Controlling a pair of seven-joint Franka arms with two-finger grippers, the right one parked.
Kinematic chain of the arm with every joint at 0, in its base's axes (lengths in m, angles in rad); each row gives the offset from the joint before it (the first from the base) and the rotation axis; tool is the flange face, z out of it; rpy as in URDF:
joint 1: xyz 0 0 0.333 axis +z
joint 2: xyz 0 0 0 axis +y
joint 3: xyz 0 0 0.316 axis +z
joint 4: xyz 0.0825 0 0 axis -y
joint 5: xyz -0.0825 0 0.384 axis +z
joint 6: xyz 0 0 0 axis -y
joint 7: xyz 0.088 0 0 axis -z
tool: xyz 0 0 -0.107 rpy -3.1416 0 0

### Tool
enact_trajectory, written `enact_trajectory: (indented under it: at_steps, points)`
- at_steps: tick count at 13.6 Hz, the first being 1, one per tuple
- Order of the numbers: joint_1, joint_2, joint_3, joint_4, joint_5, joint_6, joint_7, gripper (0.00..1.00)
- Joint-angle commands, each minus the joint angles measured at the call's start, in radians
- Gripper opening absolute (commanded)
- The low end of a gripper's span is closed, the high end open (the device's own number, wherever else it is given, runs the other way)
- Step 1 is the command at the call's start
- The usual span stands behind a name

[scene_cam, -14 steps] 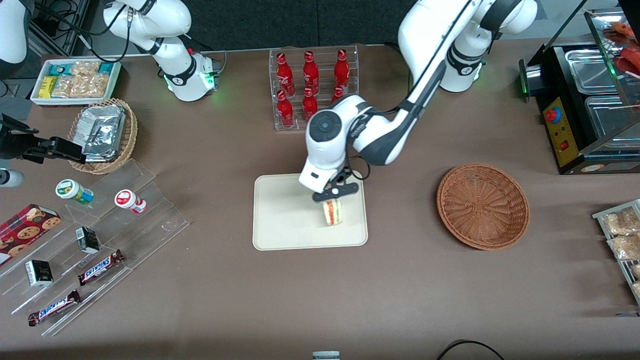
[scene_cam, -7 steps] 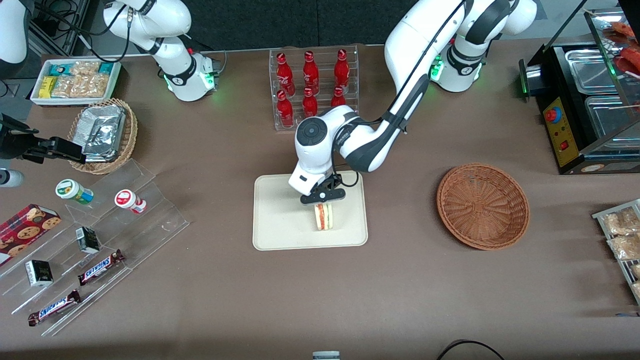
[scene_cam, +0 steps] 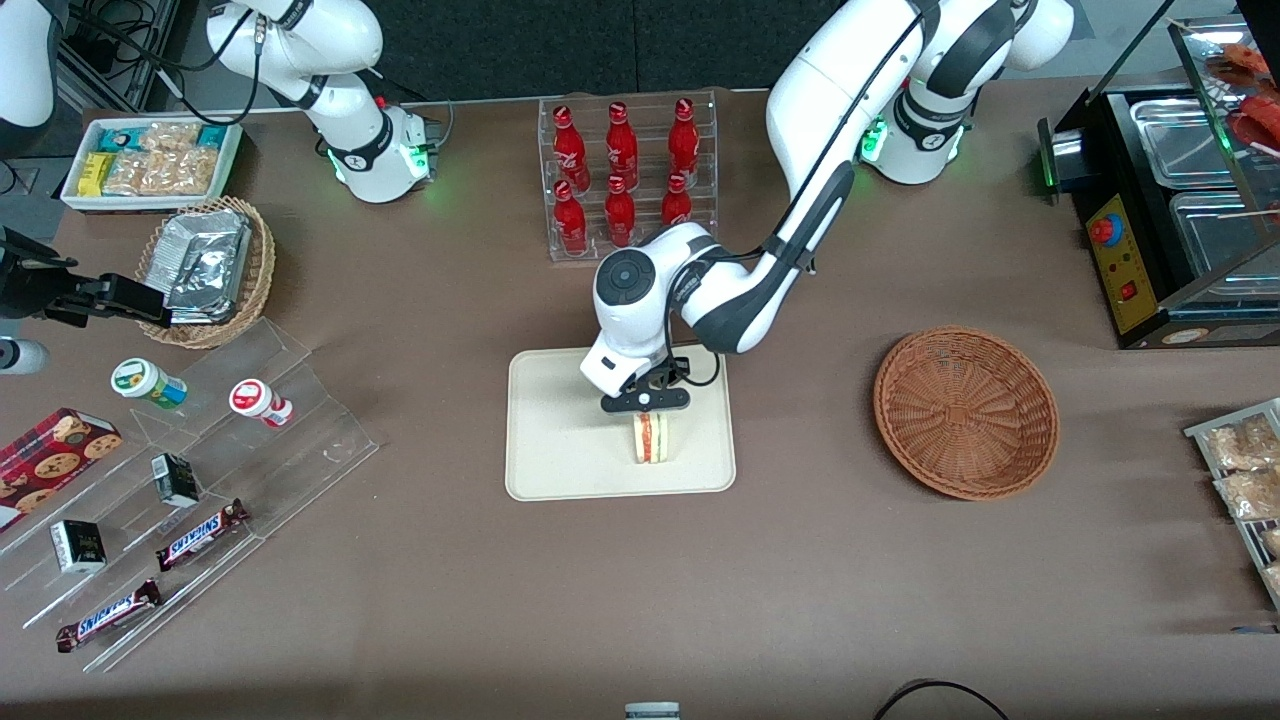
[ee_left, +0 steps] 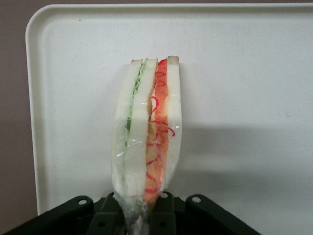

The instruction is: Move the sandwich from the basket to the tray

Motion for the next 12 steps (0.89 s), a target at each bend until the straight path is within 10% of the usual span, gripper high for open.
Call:
enact_trajectory:
  at_steps: [1,12]
  points:
    - [-0.003,0.012,0.007,0.037,0.004,-0.002,0.004,0.99]
    - [0.151,-0.358,0.024,0.036,-0.057,-0.379,0.007,0.99]
